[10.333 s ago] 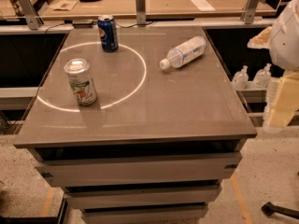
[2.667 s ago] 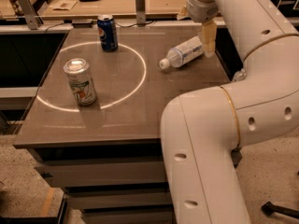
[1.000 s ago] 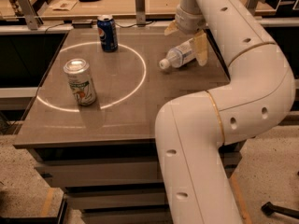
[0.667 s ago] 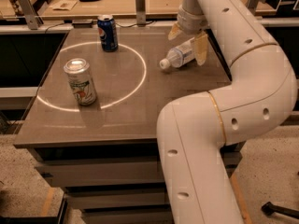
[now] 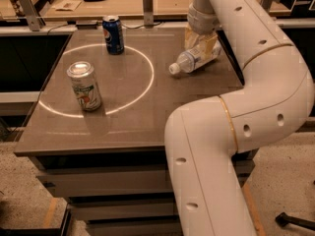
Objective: Place blue plastic bottle upright
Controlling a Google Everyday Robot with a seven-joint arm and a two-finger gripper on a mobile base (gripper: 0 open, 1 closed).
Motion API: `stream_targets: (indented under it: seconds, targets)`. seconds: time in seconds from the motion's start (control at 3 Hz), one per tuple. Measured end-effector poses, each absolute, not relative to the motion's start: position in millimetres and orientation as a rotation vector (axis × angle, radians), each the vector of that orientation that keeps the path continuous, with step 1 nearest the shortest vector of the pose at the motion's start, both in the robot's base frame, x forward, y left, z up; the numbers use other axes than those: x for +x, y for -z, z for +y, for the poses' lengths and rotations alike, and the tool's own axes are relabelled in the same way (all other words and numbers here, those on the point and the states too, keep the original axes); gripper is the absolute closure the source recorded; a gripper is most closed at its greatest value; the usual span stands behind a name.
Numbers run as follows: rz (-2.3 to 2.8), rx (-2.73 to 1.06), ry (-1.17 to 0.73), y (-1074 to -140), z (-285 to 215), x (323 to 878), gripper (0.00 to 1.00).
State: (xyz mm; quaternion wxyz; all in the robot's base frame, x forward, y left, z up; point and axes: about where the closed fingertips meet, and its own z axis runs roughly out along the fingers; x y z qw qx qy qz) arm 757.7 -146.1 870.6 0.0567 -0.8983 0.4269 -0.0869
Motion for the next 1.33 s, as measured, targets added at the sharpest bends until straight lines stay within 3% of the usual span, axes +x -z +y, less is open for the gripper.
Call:
stream_targets:
  seconds: [0.33, 0.67, 1.33]
  targets:
    - [1.242, -2.763, 0.295, -876.9, -144.0, 758.5, 0.88]
    - [1.224, -2.751, 0.310, -885.9, -140.4, 758.0, 1.00]
    - [1.185, -2.555, 0.303, -943.3, -129.3, 741.1, 1.00]
